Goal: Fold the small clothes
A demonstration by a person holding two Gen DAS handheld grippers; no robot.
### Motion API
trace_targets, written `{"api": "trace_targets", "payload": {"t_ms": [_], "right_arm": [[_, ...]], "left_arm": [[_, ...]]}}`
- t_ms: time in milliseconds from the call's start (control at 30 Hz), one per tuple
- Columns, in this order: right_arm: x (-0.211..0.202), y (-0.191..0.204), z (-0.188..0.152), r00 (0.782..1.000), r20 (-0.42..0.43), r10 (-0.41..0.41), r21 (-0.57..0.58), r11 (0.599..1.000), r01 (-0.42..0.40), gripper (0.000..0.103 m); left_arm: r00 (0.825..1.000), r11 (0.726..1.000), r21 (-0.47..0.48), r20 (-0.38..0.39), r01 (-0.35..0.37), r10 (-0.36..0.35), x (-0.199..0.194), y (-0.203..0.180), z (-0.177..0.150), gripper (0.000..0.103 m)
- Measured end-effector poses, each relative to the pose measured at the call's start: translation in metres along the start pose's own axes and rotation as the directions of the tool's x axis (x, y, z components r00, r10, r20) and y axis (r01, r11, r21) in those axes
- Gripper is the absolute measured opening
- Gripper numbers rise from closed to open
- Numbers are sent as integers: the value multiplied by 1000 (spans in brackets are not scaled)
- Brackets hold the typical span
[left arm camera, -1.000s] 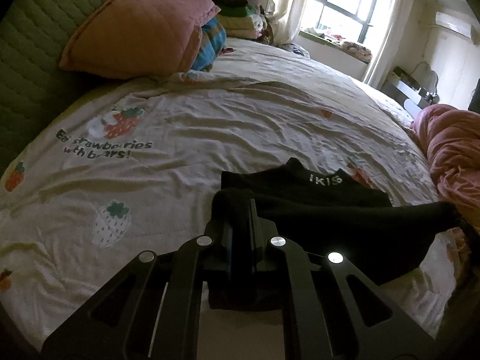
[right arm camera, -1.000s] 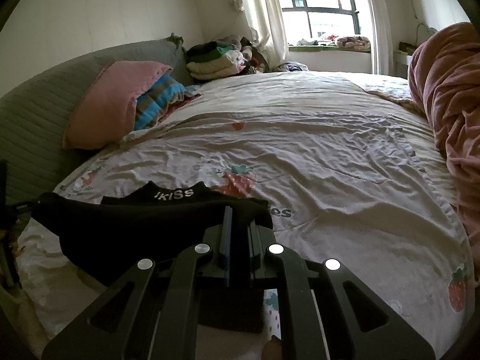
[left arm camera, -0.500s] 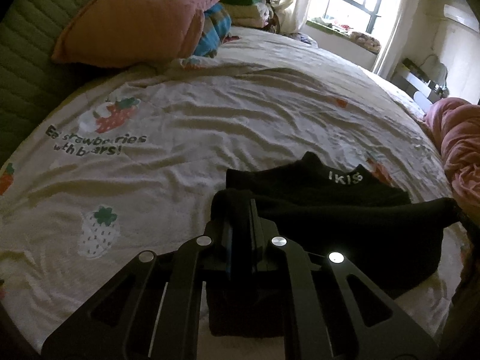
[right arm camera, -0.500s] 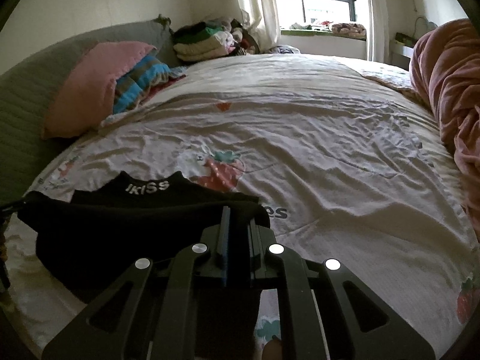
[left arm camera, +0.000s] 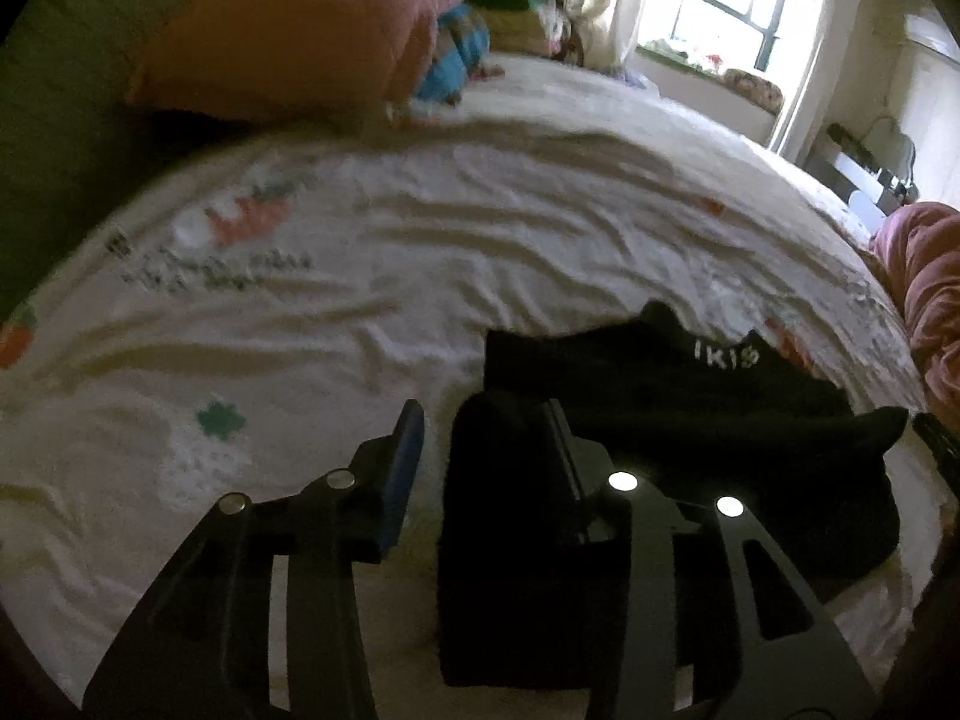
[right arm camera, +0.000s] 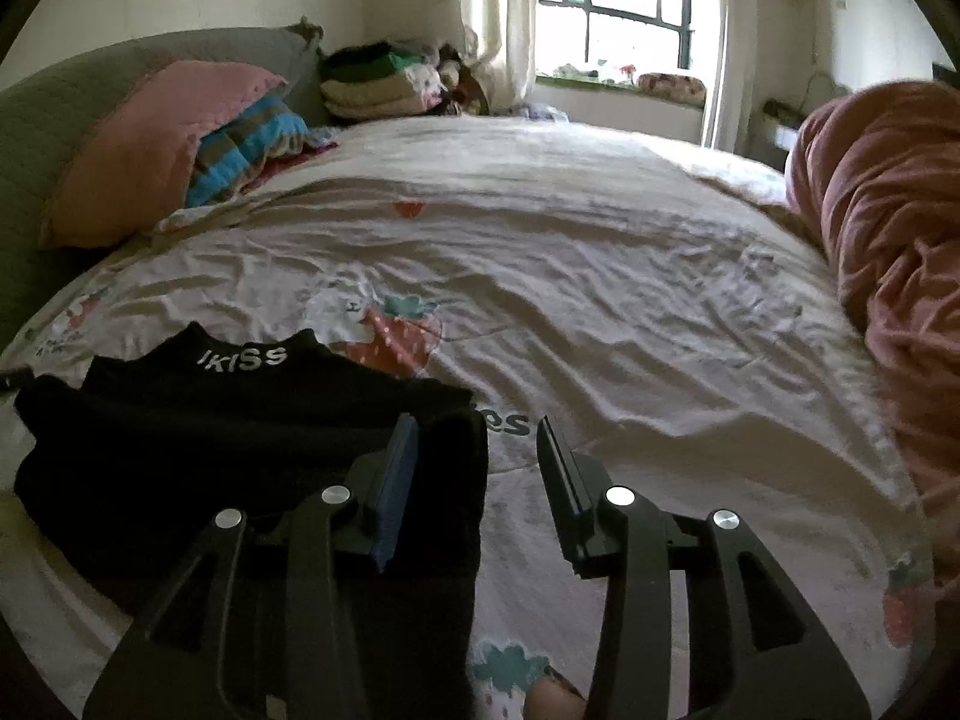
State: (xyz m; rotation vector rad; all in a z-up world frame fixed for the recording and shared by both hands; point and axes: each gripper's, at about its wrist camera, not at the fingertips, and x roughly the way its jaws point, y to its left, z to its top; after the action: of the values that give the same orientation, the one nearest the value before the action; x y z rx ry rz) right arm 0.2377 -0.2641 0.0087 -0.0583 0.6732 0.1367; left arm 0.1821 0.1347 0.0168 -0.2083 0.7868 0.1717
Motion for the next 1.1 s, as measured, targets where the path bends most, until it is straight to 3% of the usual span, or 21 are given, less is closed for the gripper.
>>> {"api": "trace_targets", "payload": {"t_ms": [67,133,167,300,433,533,833,967,1033,1100], "right_arm": [[-10,3,-6,999,8,40,-11,999,-40,40],[-17,10,-15,995,-18,100,-35,994,-101,34],[-18,13,-18,992,-34,121,-45,992,-122,25],[-8,31,-35,981,-115,158,-98,981,-169,19],[20,43,-39,976,-188,106,-124,984,-131,19],[47,48,-40,967,-241,83,-111,987,-113,18],[90,50,-8,962,-254,104,-29,993,-115,16],[98,46,7,971,-223,86,6,996,-87,16],[97,40,12,979,-194,69,16,998,-67,17],[94,32,13,984,-170,45,28,999,-41,24]], "left_arm": [[999,1000,22,36,12,-13,-15,-5,-2,31],[998,997,63,31,54,-56,-24,-16,-8,14],[998,994,85,23,62,-64,-25,-22,-12,3],[993,978,185,-87,98,-83,-5,-52,-37,1],[990,968,241,-141,64,-30,25,-69,-60,1],[991,970,239,-132,45,-14,38,-70,-62,1],[992,977,214,-125,3,25,66,-64,-25,1],[996,986,164,-88,-13,28,72,-55,-2,5],[997,989,150,-66,-17,27,70,-50,6,8],[998,991,132,-43,-36,42,68,-42,12,20]]}}
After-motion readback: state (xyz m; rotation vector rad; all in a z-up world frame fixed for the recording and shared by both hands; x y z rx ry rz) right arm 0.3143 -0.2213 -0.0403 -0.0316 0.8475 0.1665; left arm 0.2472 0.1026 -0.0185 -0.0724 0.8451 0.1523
